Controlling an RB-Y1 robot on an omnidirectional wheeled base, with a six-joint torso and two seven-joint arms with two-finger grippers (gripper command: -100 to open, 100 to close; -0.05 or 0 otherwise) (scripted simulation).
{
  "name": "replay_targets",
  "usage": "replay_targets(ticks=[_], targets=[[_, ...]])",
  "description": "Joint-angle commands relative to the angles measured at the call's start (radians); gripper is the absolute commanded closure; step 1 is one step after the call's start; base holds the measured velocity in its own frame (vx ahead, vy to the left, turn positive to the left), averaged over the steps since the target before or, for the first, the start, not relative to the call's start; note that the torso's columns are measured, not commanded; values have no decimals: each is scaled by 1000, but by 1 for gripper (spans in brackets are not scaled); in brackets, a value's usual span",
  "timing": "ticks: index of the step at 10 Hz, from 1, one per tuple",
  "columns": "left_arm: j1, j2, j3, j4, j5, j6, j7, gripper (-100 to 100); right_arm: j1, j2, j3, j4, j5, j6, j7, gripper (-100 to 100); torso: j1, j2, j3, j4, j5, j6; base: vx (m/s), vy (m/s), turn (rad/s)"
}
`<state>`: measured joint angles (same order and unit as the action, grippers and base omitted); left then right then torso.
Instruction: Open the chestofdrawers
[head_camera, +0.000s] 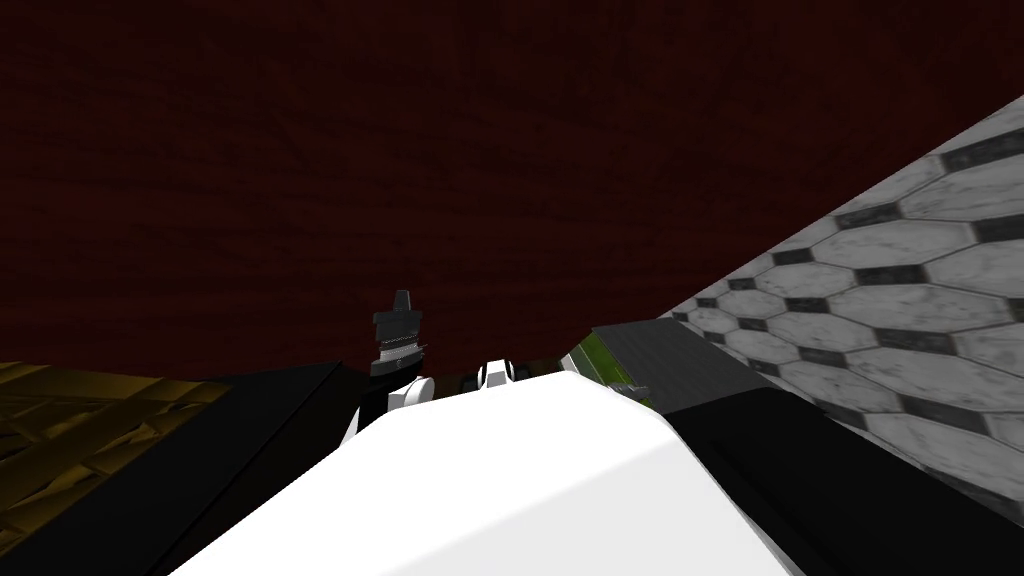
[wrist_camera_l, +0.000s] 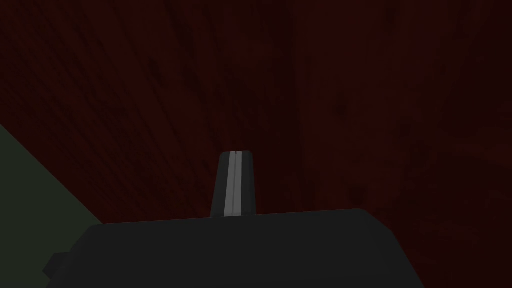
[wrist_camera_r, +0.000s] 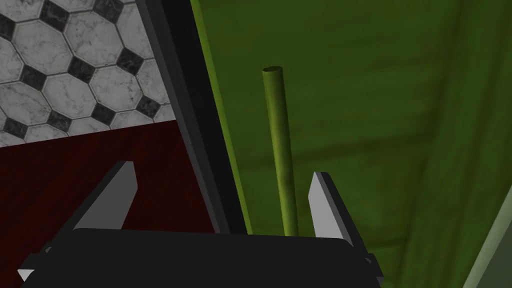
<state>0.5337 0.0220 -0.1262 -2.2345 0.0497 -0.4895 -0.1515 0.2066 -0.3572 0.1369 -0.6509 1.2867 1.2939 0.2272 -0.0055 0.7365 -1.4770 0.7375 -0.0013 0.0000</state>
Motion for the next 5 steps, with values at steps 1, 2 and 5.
replay_targets(ticks=[1,2,5], targets=[[0,0,0,0,0,0,0,0,0,-3,-1,0,-1,-4,0,100,3,0,0,0,0,0,0,0,0],[0,0,0,0,0,0,0,0,-1,-9,-3,-7,-5,-10,9,100,8,1,0,1,4,0,-1,93,-5],[0,0,0,0,0,0,0,0,-3,-19,-7,-16,-10,-16,21,100,21,5,-1,2,13,2,-13,184,0]])
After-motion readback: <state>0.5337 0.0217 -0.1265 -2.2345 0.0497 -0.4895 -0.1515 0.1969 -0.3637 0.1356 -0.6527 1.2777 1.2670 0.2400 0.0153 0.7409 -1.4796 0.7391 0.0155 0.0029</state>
